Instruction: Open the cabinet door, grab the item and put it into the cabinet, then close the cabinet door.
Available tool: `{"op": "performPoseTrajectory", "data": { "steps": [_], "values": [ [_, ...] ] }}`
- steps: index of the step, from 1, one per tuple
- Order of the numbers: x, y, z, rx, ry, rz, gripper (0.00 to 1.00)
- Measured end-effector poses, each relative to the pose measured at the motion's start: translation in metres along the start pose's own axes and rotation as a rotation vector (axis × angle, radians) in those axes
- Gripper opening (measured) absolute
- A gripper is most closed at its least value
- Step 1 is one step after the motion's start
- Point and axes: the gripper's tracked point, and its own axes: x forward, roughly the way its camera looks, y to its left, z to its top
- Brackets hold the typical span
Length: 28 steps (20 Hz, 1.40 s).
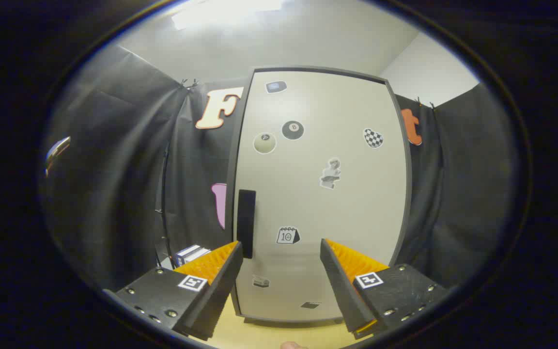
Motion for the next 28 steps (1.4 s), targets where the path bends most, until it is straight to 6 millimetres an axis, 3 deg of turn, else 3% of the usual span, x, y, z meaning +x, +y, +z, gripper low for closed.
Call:
{"op": "performPoseTrajectory", "data": {
  "steps": [7, 21, 25, 28],
  "values": [
    [0.006, -0.016, 0.003, -0.002, -0.009, -0.036, 0.95],
    [0.009, -0.015, 0.003, -0.011, -0.015, -0.007, 0.95],
    [0.014, -0.011, 0.002, -0.010, -0.007, -0.006, 0.95],
    [0.025, 0.005, 0.005, -0.028, -0.004, 0.015, 0.95]
  ]
}}
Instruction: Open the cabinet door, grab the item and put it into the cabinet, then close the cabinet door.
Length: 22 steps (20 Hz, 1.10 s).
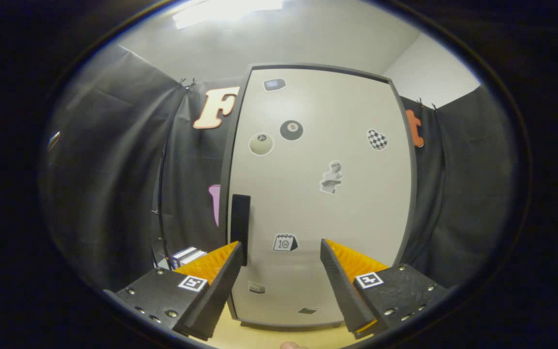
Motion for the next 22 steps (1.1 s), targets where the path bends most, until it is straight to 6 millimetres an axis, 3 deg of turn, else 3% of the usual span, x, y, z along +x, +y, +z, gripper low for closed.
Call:
{"op": "performPoseTrajectory", "data": {
  "steps": [10, 16, 22],
  "values": [
    [0.056, 0.083, 0.002, 0.017, 0.001, 0.101, 0.95],
    [0.093, 0.086, -0.006, 0.023, 0.007, 0.029, 0.96],
    [0.113, 0.079, -0.008, 0.017, 0.002, -0.039, 0.92]
  ]
}}
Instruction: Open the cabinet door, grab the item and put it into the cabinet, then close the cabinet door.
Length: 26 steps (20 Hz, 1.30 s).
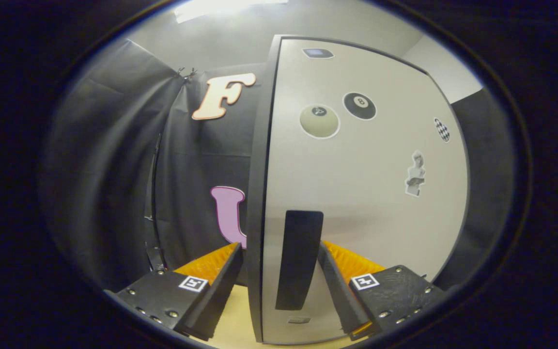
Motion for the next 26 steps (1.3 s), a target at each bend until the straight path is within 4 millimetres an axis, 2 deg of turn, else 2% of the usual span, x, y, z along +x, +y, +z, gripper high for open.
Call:
{"op": "performPoseTrajectory", "data": {
  "steps": [4, 5, 6, 7, 8, 9, 13, 14, 26],
  "values": [
    [-0.006, 0.005, -0.003, -0.052, -0.015, -0.017, 0.86],
    [-0.003, 0.005, -0.004, -0.048, -0.013, -0.014, 0.79],
    [-0.005, 0.001, -0.005, -0.041, -0.001, -0.017, 0.77],
    [0.012, -0.018, -0.004, -0.028, 0.002, -0.079, 0.77],
    [-0.019, -0.021, 0.001, 0.035, 0.016, -0.057, 0.52],
    [-0.003, -0.020, -0.003, 0.066, 0.033, -0.059, 0.27],
    [-0.005, -0.018, -0.006, 0.052, 0.060, -0.090, 0.27],
    [-0.003, -0.018, -0.006, 0.051, 0.064, -0.092, 0.17],
    [-0.037, -0.019, -0.002, 0.025, 0.083, -0.037, 0.16]
  ]
}}
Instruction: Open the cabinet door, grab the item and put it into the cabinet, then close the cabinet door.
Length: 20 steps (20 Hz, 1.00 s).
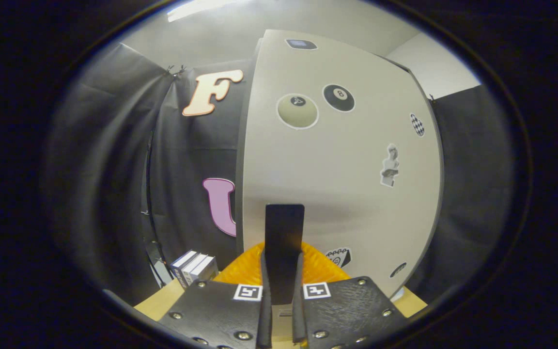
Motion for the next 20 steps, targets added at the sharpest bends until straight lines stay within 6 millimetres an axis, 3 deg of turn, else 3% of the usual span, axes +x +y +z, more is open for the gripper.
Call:
{"op": "performPoseTrajectory", "data": {
  "steps": [10, 20],
  "values": [
    [-0.044, -0.010, 0.002, 0.010, 0.044, 0.119, 0.16],
    [-0.080, -0.035, 0.001, 0.041, 0.097, 0.207, 0.16]
  ]
}}
